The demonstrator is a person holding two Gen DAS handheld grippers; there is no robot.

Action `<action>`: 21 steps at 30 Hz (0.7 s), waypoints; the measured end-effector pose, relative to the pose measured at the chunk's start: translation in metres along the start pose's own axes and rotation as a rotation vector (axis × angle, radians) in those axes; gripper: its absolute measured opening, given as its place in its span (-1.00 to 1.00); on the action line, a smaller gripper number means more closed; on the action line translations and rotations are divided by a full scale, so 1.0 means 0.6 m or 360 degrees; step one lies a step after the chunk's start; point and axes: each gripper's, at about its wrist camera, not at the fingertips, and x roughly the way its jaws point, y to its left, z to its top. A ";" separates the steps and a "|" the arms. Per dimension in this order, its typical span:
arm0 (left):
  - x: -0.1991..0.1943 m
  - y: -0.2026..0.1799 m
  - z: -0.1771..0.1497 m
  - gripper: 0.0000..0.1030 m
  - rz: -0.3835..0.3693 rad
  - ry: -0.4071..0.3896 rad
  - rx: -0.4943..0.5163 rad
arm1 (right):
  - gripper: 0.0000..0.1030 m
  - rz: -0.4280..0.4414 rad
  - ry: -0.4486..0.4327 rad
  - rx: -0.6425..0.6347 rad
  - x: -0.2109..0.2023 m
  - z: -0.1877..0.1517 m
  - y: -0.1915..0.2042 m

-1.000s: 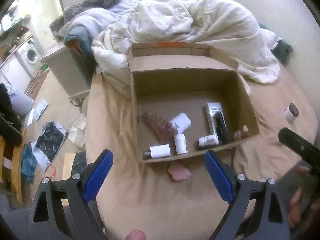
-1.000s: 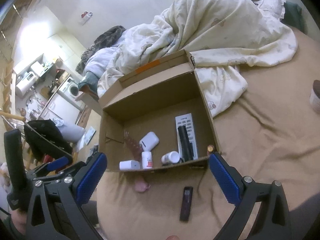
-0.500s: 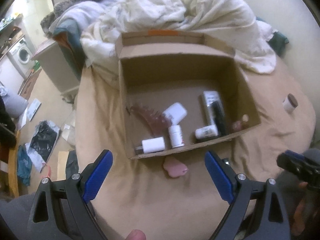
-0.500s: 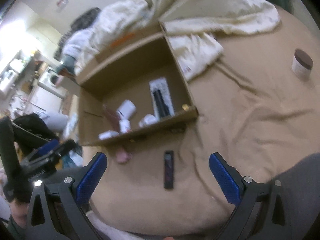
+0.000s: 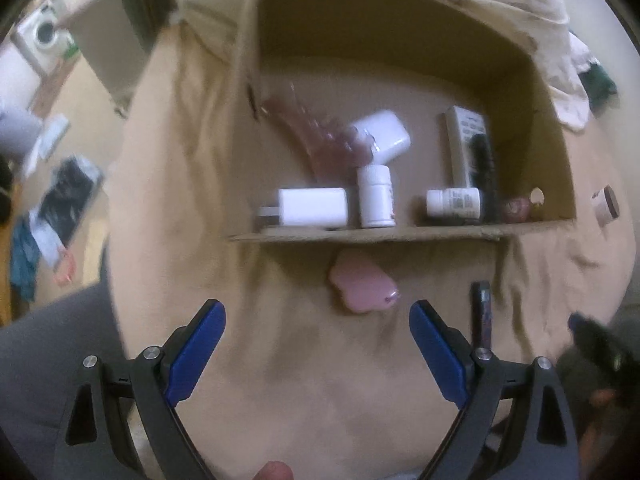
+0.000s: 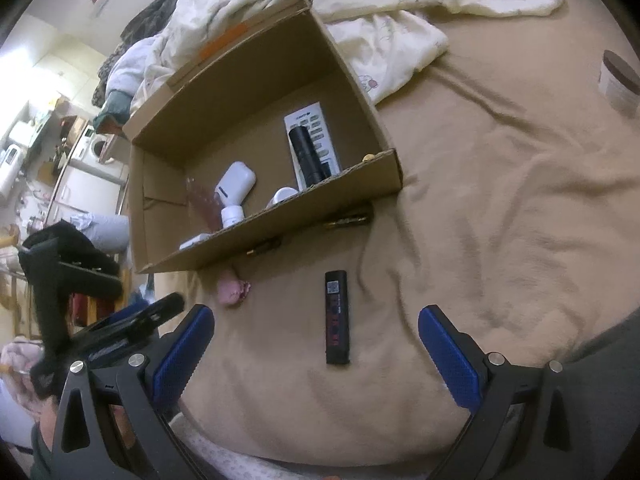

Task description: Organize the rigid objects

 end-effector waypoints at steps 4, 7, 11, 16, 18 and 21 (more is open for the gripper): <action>0.050 -0.020 0.020 0.79 0.0006 0.0090 -0.0092 | 1.00 0.0031 0.0000 0.0049 0.003 0.001 -0.009; 0.089 -0.029 0.031 0.75 0.0048 0.0184 -0.0162 | 1.00 0.0032 0.0005 0.0072 0.009 0.004 -0.014; 0.126 -0.040 0.036 0.49 0.0129 0.0237 -0.0156 | 1.00 0.0000 0.0051 0.0029 0.021 0.007 -0.008; 0.126 -0.048 0.035 -0.07 0.0178 0.0214 -0.0071 | 1.00 -0.0050 0.0105 -0.0018 0.039 0.007 -0.002; 0.121 -0.048 0.035 -0.36 0.0168 0.0204 -0.0056 | 1.00 -0.0051 0.0117 -0.0017 0.045 0.008 0.000; 0.115 -0.043 0.031 -0.36 0.0132 0.0205 -0.0039 | 1.00 -0.0067 0.0126 -0.0031 0.050 0.007 0.002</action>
